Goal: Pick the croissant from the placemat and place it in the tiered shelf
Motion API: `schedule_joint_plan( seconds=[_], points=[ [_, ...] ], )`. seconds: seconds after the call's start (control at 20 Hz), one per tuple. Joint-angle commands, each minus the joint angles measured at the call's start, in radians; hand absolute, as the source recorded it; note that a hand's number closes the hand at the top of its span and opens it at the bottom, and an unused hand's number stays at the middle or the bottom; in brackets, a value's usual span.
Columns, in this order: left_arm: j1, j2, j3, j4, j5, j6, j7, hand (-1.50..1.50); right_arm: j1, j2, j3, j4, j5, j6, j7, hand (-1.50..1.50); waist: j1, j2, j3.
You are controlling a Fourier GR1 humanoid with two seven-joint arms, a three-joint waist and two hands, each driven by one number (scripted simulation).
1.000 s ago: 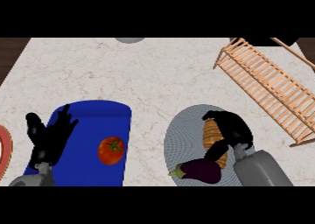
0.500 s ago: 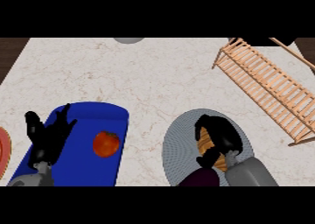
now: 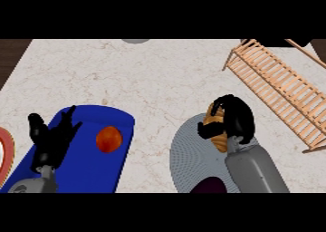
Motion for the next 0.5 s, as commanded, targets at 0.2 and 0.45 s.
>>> schedule_joint_plan(
  seconds=[0.2,0.45],
  points=[
    [-0.021,0.007,-0.007,0.024,-0.012,0.0,0.022,0.0,-0.369,0.022,-0.001,0.024,0.326,-0.125,0.539,1.5,0.009,-0.006,-0.004],
    [0.013,-0.001,-0.022,0.003,-0.002,-0.02,0.011,0.0,-0.568,0.023,-0.039,0.056,0.481,-0.012,0.692,1.5,0.015,-0.01,-0.003]
  ],
)
